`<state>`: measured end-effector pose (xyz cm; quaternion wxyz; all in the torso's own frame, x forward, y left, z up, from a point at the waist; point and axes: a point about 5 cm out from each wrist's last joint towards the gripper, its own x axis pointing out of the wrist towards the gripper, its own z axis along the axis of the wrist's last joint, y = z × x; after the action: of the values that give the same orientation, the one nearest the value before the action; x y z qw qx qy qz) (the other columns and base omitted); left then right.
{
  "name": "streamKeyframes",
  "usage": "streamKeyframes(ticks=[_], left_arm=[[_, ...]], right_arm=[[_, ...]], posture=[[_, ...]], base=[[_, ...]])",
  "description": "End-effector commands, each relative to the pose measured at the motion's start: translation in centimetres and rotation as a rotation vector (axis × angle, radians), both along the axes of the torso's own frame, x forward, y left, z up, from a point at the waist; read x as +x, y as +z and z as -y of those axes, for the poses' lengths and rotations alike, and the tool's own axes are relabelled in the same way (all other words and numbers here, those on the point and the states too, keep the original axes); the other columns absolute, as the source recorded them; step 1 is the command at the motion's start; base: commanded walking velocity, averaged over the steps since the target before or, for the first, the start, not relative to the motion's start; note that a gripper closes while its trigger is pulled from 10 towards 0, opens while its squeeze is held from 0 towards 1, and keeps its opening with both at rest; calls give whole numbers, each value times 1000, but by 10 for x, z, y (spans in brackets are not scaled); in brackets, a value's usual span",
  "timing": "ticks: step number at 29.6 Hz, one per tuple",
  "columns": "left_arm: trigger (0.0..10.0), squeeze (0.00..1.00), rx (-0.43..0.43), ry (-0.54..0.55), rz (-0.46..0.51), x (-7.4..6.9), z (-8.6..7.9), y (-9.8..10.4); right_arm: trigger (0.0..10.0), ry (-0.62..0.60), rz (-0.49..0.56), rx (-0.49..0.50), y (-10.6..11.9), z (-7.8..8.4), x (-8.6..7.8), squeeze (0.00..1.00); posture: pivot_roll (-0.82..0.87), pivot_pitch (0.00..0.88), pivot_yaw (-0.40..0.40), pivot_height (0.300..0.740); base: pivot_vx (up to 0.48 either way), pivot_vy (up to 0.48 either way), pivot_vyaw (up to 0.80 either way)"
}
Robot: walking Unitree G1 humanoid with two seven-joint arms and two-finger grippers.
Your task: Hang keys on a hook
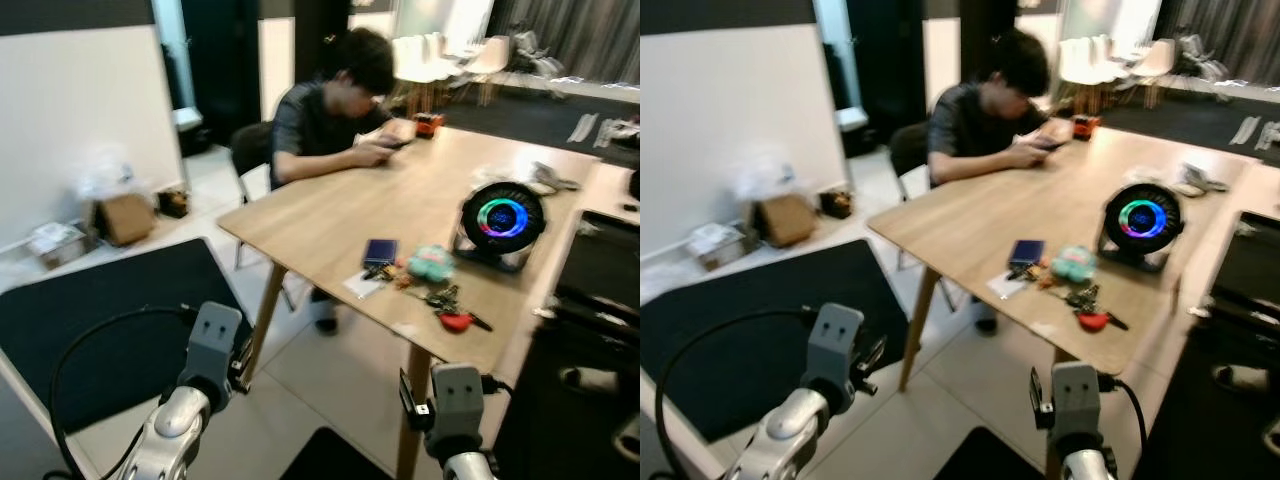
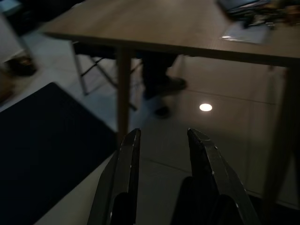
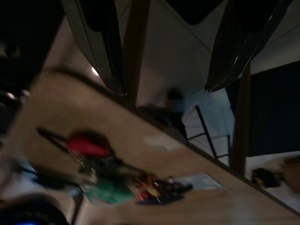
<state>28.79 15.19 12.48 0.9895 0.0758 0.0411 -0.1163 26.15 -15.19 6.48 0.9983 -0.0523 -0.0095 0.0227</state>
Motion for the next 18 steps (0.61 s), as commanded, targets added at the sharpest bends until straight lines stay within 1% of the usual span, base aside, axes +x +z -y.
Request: streamKeyframes(ticks=[1, 18], left_arm=[[10000, 0, 4, 1, -15, -2, 0, -4], [10000, 0, 4, 0, -18, -2, 1, -4]], right_arm=[[10000, 1, -11, 2, -3, 0, -2, 0], [10000, 3, -12, 1, -3, -2, -2, 0]], posture=[[62, 91, 32, 740], [62, 93, 31, 740]], base=[[0, 0, -800], [0, 0, -800]])
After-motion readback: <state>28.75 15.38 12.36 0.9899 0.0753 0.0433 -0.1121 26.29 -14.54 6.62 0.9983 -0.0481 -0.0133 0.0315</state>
